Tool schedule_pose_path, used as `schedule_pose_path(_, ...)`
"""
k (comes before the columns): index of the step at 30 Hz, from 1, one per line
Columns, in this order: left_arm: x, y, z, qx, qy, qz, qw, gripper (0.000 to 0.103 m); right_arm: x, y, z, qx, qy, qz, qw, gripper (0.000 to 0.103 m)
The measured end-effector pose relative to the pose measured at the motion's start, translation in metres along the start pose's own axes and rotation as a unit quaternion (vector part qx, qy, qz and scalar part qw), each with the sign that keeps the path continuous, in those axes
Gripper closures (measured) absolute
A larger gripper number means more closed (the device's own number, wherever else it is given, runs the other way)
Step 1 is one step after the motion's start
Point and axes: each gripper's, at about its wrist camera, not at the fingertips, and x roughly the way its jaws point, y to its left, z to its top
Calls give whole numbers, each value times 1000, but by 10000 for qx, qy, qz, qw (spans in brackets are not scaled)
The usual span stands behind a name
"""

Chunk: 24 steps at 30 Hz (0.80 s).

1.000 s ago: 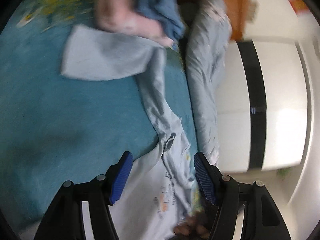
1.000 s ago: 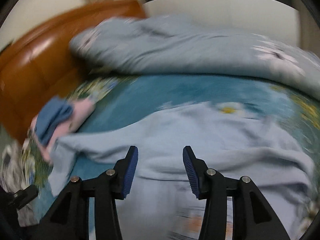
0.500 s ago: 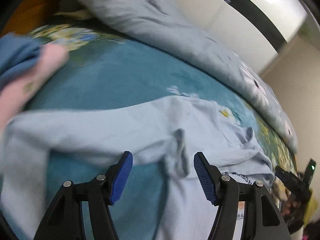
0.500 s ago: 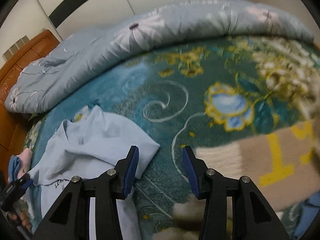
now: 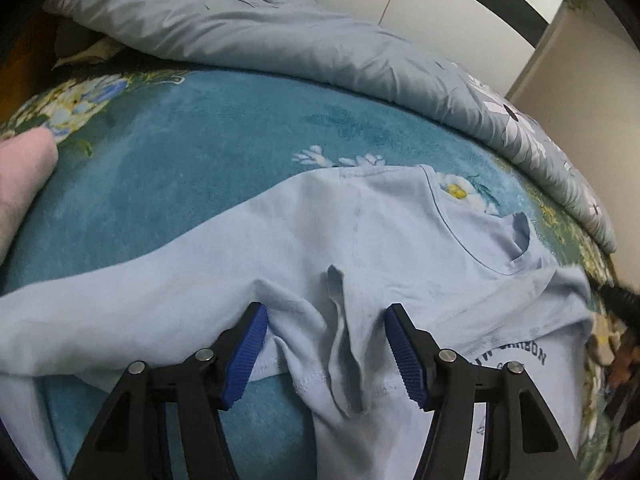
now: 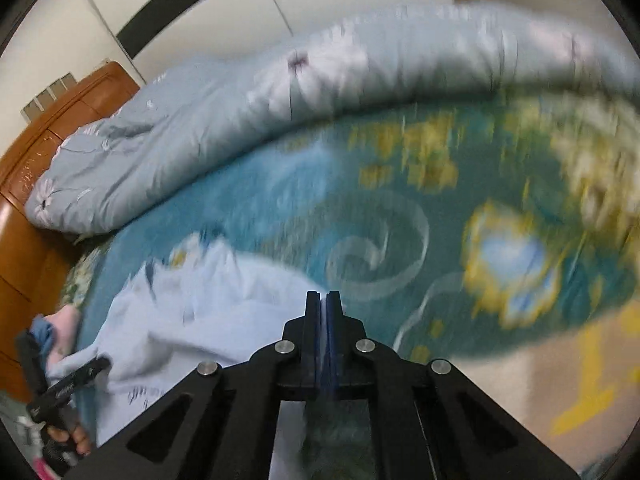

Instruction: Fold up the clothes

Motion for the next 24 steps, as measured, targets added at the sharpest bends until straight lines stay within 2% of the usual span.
schedule_pose_path(3, 5, -6, -2, 191, -45, 162, 9997, 38, 4, 5, 20, -214, -64, -268, 9994, 101)
schedule_pose_path(6, 5, -7, -3, 259, -88, 195, 9994, 38, 24, 8, 18, -352, 142, -651, 9972, 101)
schedule_pose_path(9, 6, -4, -1, 163, -89, 104, 9998, 38, 37, 0, 11, -221, 208, -855, 9959, 101)
schedule_pose_path(12, 2, -1, 2, 87, -140, -165, 9997, 38, 34, -2, 9, -110, 71, -813, 9966, 100)
schedule_pose_path(15, 1, 12, 8, -285, -99, -767, 9966, 38, 19, -3, 8, 9, -124, -765, 9970, 100)
schedule_pose_path(18, 1, 23, 12, -552, -66, -1174, 9915, 38, 2, -4, 3, 102, -260, -691, 9972, 100)
schedule_pose_path(24, -8, 6, 18, -293, -129, -1308, 9909, 39, -24, -10, -17, 393, -243, -314, 9984, 100)
